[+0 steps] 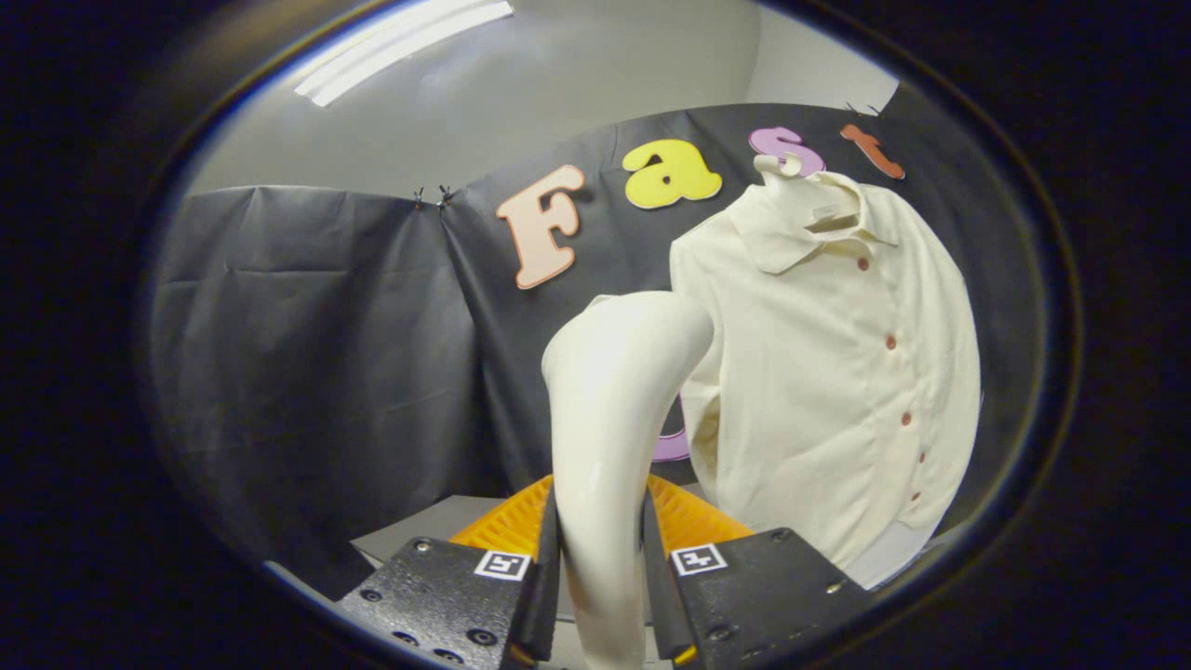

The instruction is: Iron the clothes twice with a garment steamer, once on the left side and once on the right side.

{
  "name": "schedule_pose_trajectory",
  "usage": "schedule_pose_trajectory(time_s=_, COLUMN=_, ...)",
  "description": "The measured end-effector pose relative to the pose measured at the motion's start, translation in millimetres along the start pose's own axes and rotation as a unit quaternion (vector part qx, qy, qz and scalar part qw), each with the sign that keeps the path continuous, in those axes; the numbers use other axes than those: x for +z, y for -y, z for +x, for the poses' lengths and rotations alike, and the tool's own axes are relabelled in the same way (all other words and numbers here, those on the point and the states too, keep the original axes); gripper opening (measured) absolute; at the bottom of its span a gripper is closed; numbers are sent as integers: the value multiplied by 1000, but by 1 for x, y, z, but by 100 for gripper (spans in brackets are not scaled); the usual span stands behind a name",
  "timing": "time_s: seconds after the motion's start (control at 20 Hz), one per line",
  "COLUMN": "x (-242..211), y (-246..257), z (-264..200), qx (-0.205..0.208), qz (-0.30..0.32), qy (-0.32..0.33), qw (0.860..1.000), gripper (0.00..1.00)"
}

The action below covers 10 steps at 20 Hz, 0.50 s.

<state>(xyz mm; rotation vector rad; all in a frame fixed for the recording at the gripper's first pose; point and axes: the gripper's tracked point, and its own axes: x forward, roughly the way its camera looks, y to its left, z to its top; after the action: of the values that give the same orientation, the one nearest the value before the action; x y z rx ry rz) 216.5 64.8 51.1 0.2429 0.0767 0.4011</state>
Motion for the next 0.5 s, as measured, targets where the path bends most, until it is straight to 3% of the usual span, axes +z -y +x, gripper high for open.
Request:
schedule_pose_trajectory(time_s=0.25, x=44, y=57, z=14, qx=-57, qz=-29, qy=42, qw=997, gripper=39)
schedule_pose_trajectory(time_s=0.5, x=54, y=119, z=40, qx=-115, qz=-14, qy=46, qw=992, gripper=40)
